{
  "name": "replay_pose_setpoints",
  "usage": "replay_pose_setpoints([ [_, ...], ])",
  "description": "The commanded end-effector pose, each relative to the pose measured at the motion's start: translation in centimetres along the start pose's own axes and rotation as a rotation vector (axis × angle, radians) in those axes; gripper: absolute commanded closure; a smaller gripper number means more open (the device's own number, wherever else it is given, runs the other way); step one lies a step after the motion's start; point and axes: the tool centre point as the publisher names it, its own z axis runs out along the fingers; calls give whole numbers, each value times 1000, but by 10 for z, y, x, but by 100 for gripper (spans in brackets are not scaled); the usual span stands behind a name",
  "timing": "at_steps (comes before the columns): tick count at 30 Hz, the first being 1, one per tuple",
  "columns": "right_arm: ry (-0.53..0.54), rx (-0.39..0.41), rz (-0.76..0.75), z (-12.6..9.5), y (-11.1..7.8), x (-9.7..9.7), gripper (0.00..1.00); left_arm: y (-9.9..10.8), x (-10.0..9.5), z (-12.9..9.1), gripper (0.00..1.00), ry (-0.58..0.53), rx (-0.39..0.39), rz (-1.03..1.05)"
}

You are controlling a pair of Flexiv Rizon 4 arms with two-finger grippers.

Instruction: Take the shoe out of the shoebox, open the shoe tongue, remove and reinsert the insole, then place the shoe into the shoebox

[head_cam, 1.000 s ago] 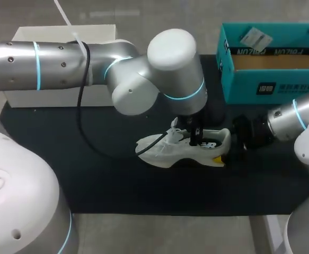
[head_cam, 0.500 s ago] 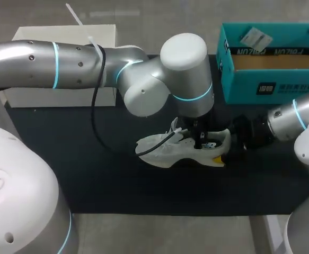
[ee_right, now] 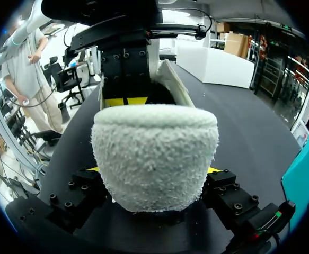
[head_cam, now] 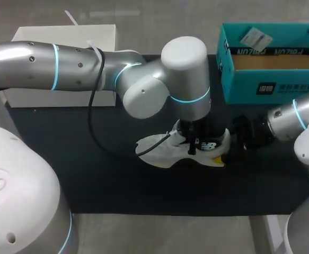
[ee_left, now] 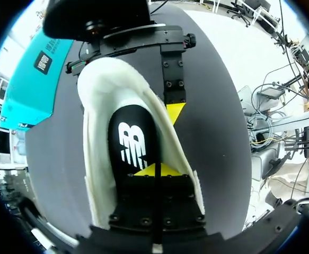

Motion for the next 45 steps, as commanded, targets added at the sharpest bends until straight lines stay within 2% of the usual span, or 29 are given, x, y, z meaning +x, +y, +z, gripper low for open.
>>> replay_pose_setpoints([
  [1,-3,3,0,2,-2,0,100,7,4,0,100,31,1,-1],
  [6,-3,3,0,2,-2,0,100,7,7,9,100,51,-8,-6],
  [8,-3,3,0,2,-2,0,100,6,8,12,72,53,-10,-2],
  [10,-3,3,0,2,-2,0,100,4,8,15,82,57,-10,4],
  [19,-3,3,0,2,-2,0,100,1,2,23,89,47,2,10],
  [23,-3,3,0,2,-2,0,100,2,-1,18,86,38,10,17],
  [25,-3,3,0,2,-2,0,100,5,-2,19,79,16,4,33],
  [29,-3,3,0,2,-2,0,100,7,2,21,78,34,8,34],
  [34,-3,3,0,2,-2,0,100,6,9,23,62,68,13,55],
  [41,-3,3,0,2,-2,0,100,7,12,31,56,64,-5,72],
  [45,-3,3,0,2,-2,0,100,7,7,40,56,2,-11,72],
])
